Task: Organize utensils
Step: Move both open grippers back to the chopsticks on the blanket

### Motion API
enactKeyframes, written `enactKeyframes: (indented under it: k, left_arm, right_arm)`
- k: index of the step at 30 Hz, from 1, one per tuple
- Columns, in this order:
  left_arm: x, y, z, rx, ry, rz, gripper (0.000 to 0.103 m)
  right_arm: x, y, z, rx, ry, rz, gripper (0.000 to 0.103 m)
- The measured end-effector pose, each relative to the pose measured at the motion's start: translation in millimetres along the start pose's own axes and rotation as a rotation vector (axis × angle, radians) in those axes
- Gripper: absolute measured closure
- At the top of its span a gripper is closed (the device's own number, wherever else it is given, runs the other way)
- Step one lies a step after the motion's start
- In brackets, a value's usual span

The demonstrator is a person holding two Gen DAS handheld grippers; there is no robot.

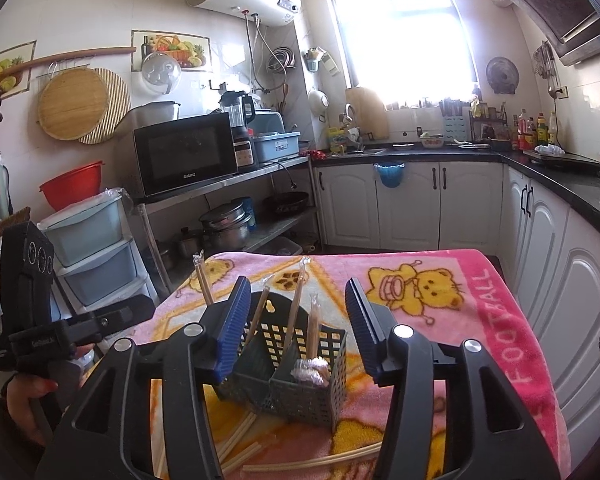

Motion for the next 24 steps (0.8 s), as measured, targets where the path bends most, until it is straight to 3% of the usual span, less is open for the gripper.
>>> enactKeyframes:
  k: [24]
  left_arm:
    - [-35.4,-10.3,13.7,0.045,-0.038,0.048,0.011]
  right_arm:
    - [-50.0,-4.4,11.2,0.023,-0.011,0.114,0.053]
Point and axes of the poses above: each gripper's, at about its wrist camera, not at the fingertips, and y roughly the way its jaws point, z to its left, x to its top, the point moved 3 cm from there along y, roughly the way its jaws point, and after that the axes turned 7 degrees about -x, right-handed, at the moved point
